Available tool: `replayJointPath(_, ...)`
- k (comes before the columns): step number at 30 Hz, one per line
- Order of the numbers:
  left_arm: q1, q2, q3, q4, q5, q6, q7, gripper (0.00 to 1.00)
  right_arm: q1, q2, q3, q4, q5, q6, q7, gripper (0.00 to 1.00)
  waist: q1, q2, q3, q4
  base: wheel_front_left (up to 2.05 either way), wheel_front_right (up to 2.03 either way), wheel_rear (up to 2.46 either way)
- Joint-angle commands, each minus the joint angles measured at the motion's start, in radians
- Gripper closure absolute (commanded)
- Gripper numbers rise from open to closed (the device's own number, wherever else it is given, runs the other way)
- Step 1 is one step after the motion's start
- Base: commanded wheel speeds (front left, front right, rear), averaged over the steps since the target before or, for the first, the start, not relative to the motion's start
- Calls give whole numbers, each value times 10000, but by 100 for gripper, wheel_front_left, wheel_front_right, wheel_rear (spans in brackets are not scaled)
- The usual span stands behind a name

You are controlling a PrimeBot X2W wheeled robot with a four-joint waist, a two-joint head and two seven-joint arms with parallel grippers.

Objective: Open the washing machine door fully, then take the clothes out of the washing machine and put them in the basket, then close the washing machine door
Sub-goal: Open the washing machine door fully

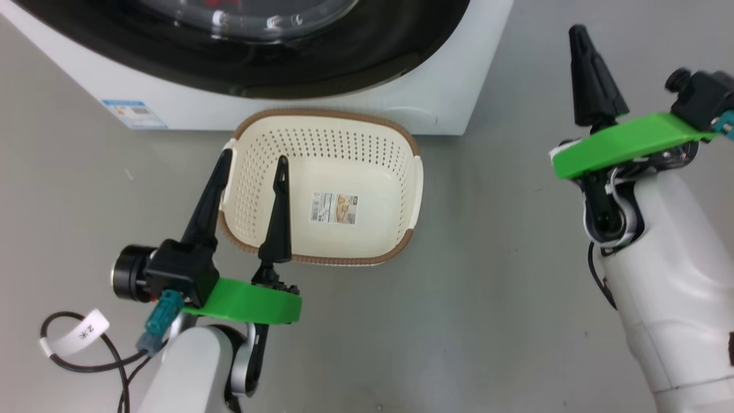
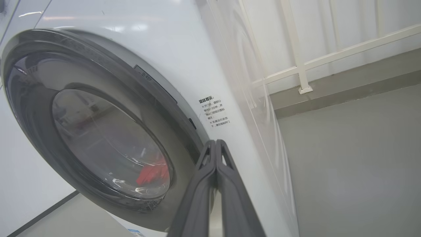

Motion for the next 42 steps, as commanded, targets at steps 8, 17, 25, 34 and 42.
replayJointPath(8, -271, 177, 71, -480, 79, 19, -74, 0, -1167, -381, 650, -30, 1817, -9, 616, 100, 0, 0, 680, 321, 0, 0, 0)
replayJointPath(17, -384, 177, -220, -516, 17, 2, -74, 0, -2123, -776, 715, -302, 5003, -9, 2561, 100, -1, 0, 1137, 573, 0, 0, 0)
replayJointPath(25, -462, 177, -560, -508, -150, 47, -74, 0, -2884, -1199, 562, -228, 6539, -9, 3721, 100, -1, 0, 1500, 841, 0, 0, 0)
replayJointPath(34, -689, 177, -806, -516, -307, 73, -74, 0, -3754, -1329, 594, 90, 7217, -9, 4216, 100, -1, 0, 1915, 1125, 0, 0, 0)
replayJointPath(42, -794, 177, -974, -525, -433, 140, -74, 0, -4380, -1415, 624, 337, 7670, -9, 4697, 100, -1, 0, 2173, 1377, 0, 0, 0)
